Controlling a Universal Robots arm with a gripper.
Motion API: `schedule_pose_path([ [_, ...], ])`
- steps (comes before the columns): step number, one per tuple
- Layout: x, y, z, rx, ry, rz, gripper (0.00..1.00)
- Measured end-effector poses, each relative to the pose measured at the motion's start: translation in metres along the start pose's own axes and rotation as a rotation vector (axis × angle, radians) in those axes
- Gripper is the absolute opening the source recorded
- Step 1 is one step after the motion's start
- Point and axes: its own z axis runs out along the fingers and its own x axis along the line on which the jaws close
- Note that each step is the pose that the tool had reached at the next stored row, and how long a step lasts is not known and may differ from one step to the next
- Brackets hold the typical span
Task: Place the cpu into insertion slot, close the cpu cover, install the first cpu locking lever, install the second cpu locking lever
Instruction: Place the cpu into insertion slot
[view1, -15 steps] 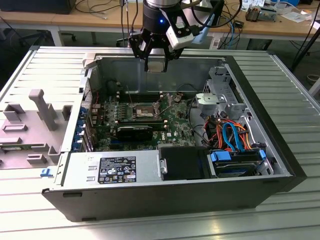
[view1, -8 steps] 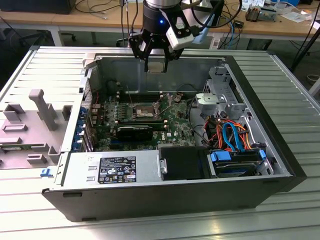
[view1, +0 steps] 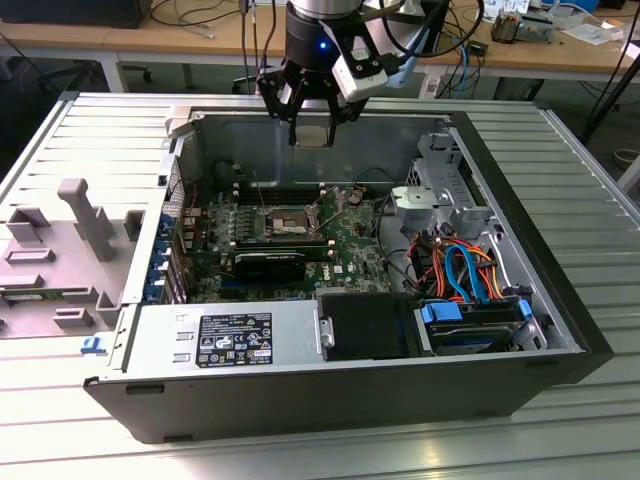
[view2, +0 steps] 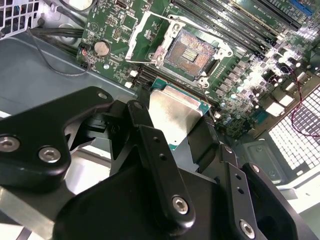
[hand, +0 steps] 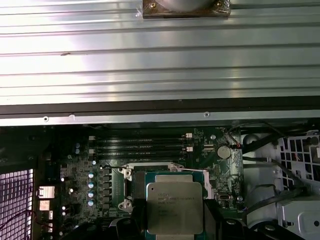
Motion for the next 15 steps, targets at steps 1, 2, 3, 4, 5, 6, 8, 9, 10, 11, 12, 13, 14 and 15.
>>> schedule_pose_path([
  [1, 0.0000, 0.0000, 0.0001, 0.0000, 0.0000, 0.000, 0.55],
  [2, 0.0000, -0.0001, 0.0003, -0.0001, 0.0000, 0.000, 0.55],
  [3, 0.0000, -0.0002, 0.0005, -0.0001, 0.0000, 0.000, 0.55],
  [4, 0.0000, -0.0002, 0.0007, -0.0001, 0.0000, 0.000, 0.55],
  [5, -0.0001, -0.0027, 0.0047, -0.0001, -0.0001, 0.000, 0.55],
  [6, -0.0003, -0.0058, 0.0089, -0.0001, 0.0000, 0.000, 0.55],
  [8, -0.0003, -0.0058, 0.0091, -0.0001, 0.0000, 0.000, 0.55],
  [9, -0.0003, -0.0059, 0.0092, -0.0001, 0.0000, 0.000, 0.55],
  [10, -0.0003, -0.0060, 0.0093, -0.0001, 0.0000, 0.000, 0.55],
  [11, -0.0003, -0.0060, 0.0094, -0.0001, 0.0000, 0.000, 0.55],
  [12, -0.0003, -0.0061, 0.0095, -0.0001, 0.0000, 0.000, 0.55],
  [13, -0.0003, -0.0062, 0.0097, -0.0001, 0.0000, 0.000, 0.55],
  [14, -0.0003, -0.0062, 0.0097, -0.0001, 0.0000, 0.000, 0.55],
  [15, -0.0003, -0.0062, 0.0098, -0.0001, 0.0000, 0.000, 0.55],
])
